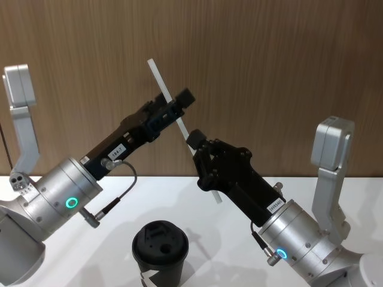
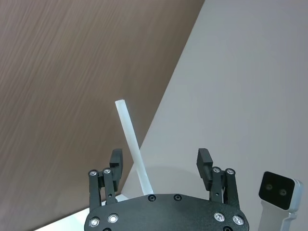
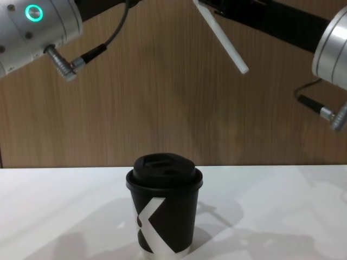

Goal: Pick up the straw with one hand, pass it to the other hand, and insert it into the cup.

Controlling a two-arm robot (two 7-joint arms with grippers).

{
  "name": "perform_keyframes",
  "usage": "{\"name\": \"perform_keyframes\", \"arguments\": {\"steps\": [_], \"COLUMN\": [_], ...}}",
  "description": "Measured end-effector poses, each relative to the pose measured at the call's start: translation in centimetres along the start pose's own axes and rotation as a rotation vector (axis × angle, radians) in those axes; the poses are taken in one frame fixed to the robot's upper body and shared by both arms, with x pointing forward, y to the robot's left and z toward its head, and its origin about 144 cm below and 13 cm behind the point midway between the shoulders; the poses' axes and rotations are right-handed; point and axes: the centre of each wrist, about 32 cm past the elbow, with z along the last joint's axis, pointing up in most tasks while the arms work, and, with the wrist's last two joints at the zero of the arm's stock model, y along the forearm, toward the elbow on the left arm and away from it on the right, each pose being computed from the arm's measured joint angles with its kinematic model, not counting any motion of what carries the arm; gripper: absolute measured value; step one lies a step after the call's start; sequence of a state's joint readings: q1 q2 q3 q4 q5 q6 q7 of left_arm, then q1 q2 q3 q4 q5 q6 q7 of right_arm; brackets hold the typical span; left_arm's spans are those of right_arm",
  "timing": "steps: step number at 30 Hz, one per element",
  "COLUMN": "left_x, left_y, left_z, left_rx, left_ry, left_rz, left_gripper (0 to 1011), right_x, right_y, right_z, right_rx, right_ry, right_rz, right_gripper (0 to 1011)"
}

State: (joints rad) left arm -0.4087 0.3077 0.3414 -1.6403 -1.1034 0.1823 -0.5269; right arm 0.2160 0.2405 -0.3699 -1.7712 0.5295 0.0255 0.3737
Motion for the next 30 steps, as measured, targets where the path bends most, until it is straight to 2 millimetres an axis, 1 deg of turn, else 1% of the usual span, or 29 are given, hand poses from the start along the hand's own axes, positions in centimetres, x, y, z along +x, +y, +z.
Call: {"name": "perform_keyframes", "arguments": {"steps": [4, 5, 6, 8, 9, 10, 11, 12, 15, 16, 17, 18, 19, 20, 22, 25, 26, 28, 30], "left_x": [0.01, 0.0, 0.0, 0.0, -0.01, -0.01, -0.01, -0.01, -0.01, -0.01, -0.01, -0.01, -0.01, -0.01, -0.02, -0.03, -0.03, -0.04, -0.04], "left_y": [-0.17, -0.22, -0.24, -0.27, -0.3, -0.31, -0.32, -0.32, -0.32, -0.32, -0.32, -0.31, -0.3, -0.3, -0.28, -0.23, -0.22, -0.19, -0.17], "left_z": [0.01, 0.01, 0.02, 0.01, 0.02, 0.02, 0.02, 0.02, 0.01, 0.0, 0.0, 0.0, 0.0, -0.01, -0.01, -0.02, -0.03, -0.05, -0.05], "left_rx": [0.001, 0.001, 0.0, -0.001, -0.003, -0.003, -0.004, -0.006, -0.01, -0.011, -0.012, -0.014, -0.015, -0.016, -0.019, -0.021, -0.022, -0.023, -0.024], "left_ry": [0.0, 0.0, 0.0, 0.0, 0.0, 0.0, 0.0, -0.001, -0.001, -0.001, -0.001, -0.002, -0.002, -0.002, -0.002, -0.003, -0.003, -0.003, -0.002], "left_rz": [-0.006, -0.008, -0.009, -0.01, -0.011, -0.012, -0.012, -0.012, -0.012, -0.012, -0.012, -0.011, -0.01, -0.01, -0.008, -0.005, -0.004, -0.001, 0.001], "left_gripper": [916, 872, 872, 799, 799, 745, 733, 683, 593, 546, 535, 485, 464, 402, 360, 257, 242, 157, 117], "right_x": [0.0, 0.0, 0.0, 0.0, 0.0, 0.0, 0.0, 0.0, 0.0, 0.0, 0.0, 0.0, 0.0, 0.0, 0.0, 0.0, 0.0, 0.0, 0.0], "right_y": [0.0, 0.0, 0.0, 0.0, 0.0, 0.0, 0.0, 0.0, 0.0, 0.0, 0.0, 0.0, 0.0, 0.0, 0.0, 0.0, 0.0, 0.0, 0.0], "right_z": [0.0, 0.0, 0.0, 0.0, 0.0, 0.0, 0.0, 0.0, 0.0, 0.0, 0.0, 0.0, 0.0, 0.0, 0.0, 0.0, 0.0, 0.0, 0.0], "right_rx": [0.0, 0.0, 0.0, 0.0, 0.0, 0.0, 0.0, 0.0, 0.0, 0.0, 0.0, 0.0, 0.0, 0.0, 0.0, 0.0, 0.0, 0.0, 0.0], "right_ry": [0.0, 0.0, 0.0, 0.0, 0.0, 0.0, 0.0, 0.0, 0.0, 0.0, 0.0, 0.0, 0.0, 0.0, 0.0, 0.0, 0.0, 0.0, 0.0], "right_rz": [0.0, 0.0, 0.0, 0.0, 0.0, 0.0, 0.0, 0.0, 0.0, 0.0, 0.0, 0.0, 0.0, 0.0, 0.0, 0.0, 0.0, 0.0, 0.0], "right_gripper": [0, 0, 0, 0, 0, 0, 0, 0, 0, 0, 0, 0, 0, 0, 0, 0, 0, 0, 0]}}
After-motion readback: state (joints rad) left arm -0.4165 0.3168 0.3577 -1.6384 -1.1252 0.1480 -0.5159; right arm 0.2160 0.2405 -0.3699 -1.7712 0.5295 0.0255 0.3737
